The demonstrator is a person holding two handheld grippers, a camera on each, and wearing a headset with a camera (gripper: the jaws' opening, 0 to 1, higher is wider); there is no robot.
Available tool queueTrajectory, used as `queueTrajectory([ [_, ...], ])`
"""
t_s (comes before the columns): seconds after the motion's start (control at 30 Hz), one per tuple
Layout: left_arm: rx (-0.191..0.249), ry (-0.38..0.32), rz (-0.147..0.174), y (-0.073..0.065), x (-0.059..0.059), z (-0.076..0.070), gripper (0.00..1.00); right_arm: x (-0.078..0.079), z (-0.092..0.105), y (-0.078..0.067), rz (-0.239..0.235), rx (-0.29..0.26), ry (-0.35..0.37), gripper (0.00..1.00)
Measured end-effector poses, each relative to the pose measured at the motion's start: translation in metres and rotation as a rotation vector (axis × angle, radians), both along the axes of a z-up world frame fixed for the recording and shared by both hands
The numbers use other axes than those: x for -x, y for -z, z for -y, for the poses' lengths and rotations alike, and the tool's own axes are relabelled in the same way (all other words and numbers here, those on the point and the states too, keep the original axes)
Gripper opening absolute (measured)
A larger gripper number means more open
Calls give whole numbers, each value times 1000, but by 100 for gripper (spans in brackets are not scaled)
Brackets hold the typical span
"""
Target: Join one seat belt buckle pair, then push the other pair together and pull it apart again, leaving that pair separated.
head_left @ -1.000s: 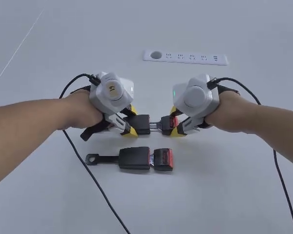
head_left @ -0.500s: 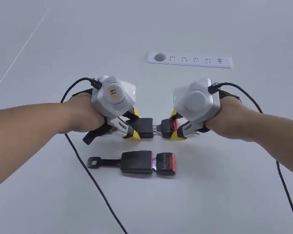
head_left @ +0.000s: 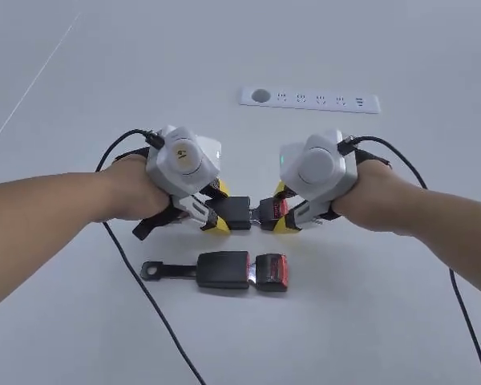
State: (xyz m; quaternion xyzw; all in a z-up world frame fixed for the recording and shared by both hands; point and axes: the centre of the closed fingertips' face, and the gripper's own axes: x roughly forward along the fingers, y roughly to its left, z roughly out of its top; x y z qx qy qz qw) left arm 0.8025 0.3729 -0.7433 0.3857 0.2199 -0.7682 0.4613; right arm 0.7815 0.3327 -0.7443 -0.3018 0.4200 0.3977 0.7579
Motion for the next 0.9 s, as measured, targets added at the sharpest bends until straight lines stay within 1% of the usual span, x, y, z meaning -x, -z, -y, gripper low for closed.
queueTrajectory([
  [0.03, 2, 0, 0, 0, 0, 0, 32, -1, 0, 0, -1, 7, -6, 27],
  [0.17, 3, -2, 1, 0, 0, 0, 32, -1, 1, -1, -8, -5, 1, 27],
  [0.27, 3, -1, 2, 0, 0, 0, 32, -2, -1, 0, -13, 20, -16, 27],
  [0.37, 1, -1, 2, 0, 0, 1, 32, -1, 0, 0, -18, 23, -16, 27],
  [0.77, -4, -4, 1, -1, 2, 0, 32, -1, 0, -1, -16, 33, -5, 28],
  [0.9, -7, -5, 0, 0, 0, 0, 32, -1, 0, -1, -14, 34, 2, 28],
])
